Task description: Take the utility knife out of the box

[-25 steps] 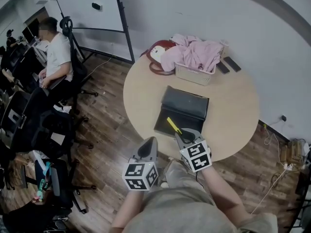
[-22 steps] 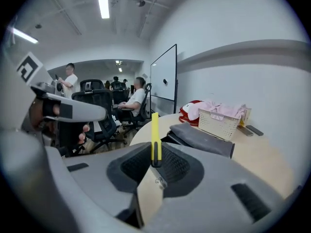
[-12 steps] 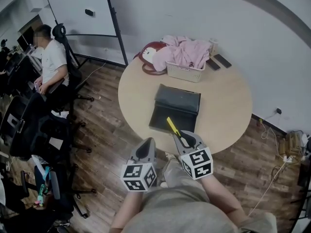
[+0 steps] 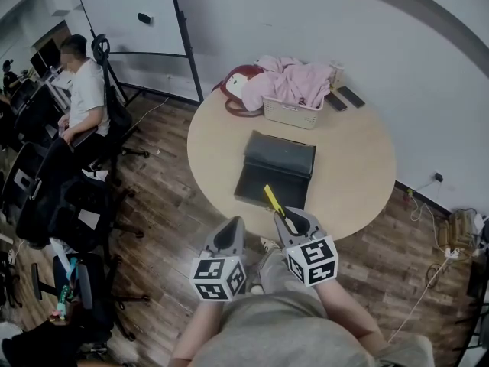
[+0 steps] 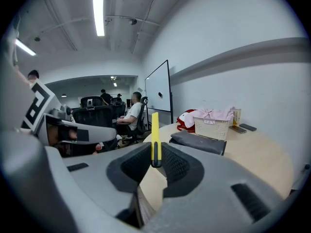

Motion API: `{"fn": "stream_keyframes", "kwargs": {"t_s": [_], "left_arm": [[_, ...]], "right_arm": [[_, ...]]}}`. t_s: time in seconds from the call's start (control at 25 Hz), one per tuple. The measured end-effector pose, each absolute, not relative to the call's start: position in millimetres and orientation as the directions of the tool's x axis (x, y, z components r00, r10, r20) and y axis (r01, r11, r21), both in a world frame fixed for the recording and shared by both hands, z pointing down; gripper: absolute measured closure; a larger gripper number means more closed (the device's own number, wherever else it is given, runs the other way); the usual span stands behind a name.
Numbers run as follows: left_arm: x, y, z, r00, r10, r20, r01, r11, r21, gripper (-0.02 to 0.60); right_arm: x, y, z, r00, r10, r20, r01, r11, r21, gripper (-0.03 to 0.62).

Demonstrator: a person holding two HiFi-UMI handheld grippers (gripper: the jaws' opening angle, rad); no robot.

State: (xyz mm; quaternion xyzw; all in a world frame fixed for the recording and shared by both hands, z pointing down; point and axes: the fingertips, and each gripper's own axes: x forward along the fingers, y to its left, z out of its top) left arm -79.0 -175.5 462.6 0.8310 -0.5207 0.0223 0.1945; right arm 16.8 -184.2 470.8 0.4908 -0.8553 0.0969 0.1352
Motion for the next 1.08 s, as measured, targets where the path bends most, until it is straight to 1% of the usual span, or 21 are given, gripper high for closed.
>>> {"fn": "stream_keyframes", "kwargs": {"t_s": [0.16, 1.08], "left_arm": [[-78.7, -176.2, 462.8, 0.457, -0.856, 0.241, -0.875, -0.384, 0.295, 0.578], [-73.6, -186.5, 462.1, 0.467, -0.849, 0.246, -0.869, -0.39, 0.305, 0.578]], "right_arm": [[15.3, -185.1, 470.4, -0.5, -0.804, 0.322, -0.859, 0.508, -0.066, 0.539], [14.2, -194.8, 458.6, -0.512, -0.812, 0.281, -0.855, 0.514, -0.073, 0.539]]}}
